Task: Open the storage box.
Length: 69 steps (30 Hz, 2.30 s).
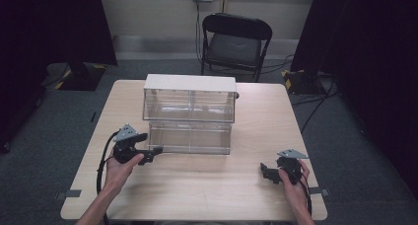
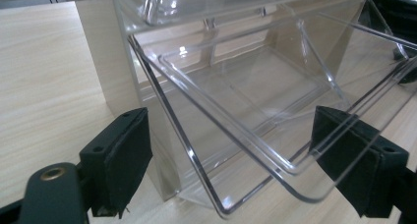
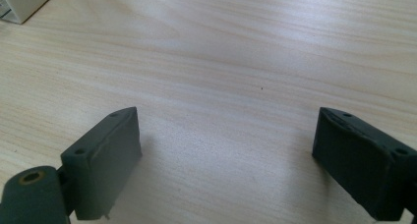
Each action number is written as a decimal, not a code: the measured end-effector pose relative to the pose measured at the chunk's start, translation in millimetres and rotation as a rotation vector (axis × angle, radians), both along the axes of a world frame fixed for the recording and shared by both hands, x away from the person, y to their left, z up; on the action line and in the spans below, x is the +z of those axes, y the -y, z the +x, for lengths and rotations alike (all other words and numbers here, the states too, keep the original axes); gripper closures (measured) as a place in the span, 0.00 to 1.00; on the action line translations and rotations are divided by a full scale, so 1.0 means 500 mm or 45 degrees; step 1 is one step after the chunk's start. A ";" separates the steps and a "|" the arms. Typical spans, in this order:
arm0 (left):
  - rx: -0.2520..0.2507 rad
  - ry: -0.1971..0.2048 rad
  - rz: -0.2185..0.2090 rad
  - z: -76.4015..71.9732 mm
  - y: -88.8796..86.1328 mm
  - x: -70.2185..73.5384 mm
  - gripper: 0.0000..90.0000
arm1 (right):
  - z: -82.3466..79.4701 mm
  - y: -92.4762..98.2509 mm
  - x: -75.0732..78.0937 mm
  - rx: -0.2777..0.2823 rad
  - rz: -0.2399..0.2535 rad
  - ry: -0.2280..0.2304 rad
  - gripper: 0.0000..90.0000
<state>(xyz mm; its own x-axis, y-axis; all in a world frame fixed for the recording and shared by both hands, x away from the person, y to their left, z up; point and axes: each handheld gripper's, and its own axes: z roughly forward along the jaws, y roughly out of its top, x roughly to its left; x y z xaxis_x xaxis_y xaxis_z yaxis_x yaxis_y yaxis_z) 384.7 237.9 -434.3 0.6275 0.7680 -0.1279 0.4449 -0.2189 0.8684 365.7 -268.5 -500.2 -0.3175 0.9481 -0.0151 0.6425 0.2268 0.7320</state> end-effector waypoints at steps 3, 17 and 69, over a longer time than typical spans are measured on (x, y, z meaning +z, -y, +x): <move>-0.007 0.007 0.023 0.001 0.002 0.000 0.18 | 0.000 0.000 0.000 0.000 0.001 0.000 0.11; 0.007 -0.004 0.024 0.019 0.007 -0.002 0.18 | 0.000 0.000 0.000 0.000 0.000 -0.001 0.11; 0.021 0.032 -0.018 0.034 0.016 0.024 0.18 | 0.000 0.000 0.000 0.000 0.000 -0.001 0.11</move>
